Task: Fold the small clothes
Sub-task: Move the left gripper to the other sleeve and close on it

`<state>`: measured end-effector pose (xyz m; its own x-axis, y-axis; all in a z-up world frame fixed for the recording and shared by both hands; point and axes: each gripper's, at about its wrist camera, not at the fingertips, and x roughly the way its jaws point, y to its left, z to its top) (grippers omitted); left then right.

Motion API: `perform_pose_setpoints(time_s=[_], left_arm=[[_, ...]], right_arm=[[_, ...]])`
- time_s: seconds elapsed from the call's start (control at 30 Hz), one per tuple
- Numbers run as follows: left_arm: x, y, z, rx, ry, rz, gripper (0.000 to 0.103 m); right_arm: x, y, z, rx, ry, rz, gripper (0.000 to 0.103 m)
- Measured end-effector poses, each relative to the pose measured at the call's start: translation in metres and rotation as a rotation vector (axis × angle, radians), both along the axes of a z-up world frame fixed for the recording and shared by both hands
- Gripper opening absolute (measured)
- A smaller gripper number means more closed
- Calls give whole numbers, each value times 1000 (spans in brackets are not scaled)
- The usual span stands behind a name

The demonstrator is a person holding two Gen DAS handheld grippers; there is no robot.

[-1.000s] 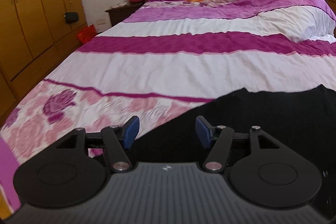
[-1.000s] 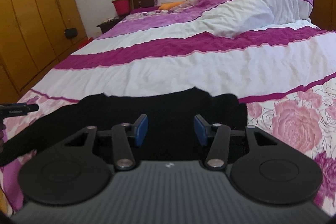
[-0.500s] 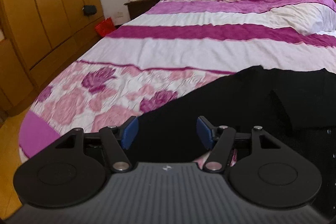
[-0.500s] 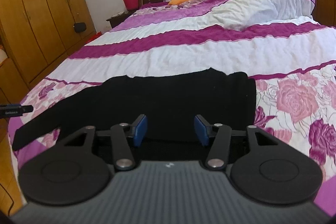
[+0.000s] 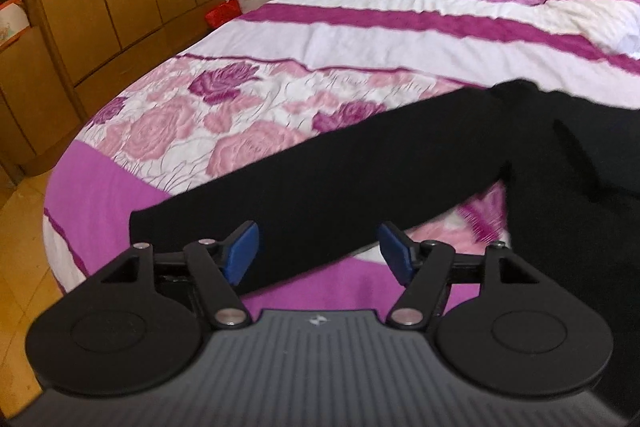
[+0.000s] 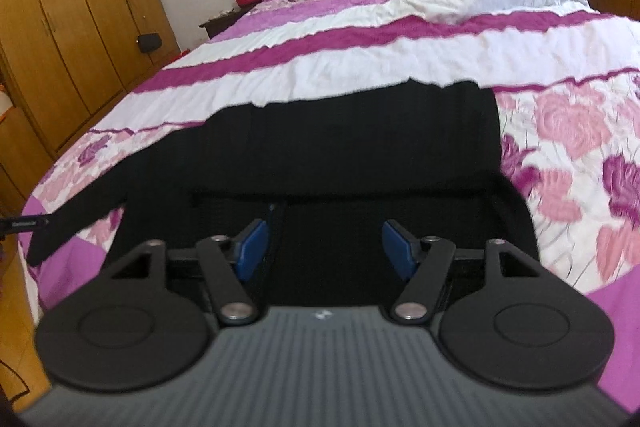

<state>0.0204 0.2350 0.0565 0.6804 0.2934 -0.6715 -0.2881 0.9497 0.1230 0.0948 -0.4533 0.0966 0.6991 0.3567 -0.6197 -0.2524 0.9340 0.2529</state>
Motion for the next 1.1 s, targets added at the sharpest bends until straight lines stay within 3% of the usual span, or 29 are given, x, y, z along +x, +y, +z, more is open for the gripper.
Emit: perform_pose_setpoints(time_s=[0.23, 0.63, 0.83, 1.1], left_arm=[[4, 3, -24, 13, 17, -18, 75], [19, -9, -58, 187, -4, -90, 82], [26, 10, -64, 145, -44, -16, 89], [35, 17, -73, 218, -110, 31, 86]], right_arm=[[-3, 5, -20, -31, 30, -28, 66], [-2, 12, -44, -40, 71, -40, 66], [-3, 17, -45, -51, 58, -33, 66], [-4, 14, -48, -36, 62, -37, 66]])
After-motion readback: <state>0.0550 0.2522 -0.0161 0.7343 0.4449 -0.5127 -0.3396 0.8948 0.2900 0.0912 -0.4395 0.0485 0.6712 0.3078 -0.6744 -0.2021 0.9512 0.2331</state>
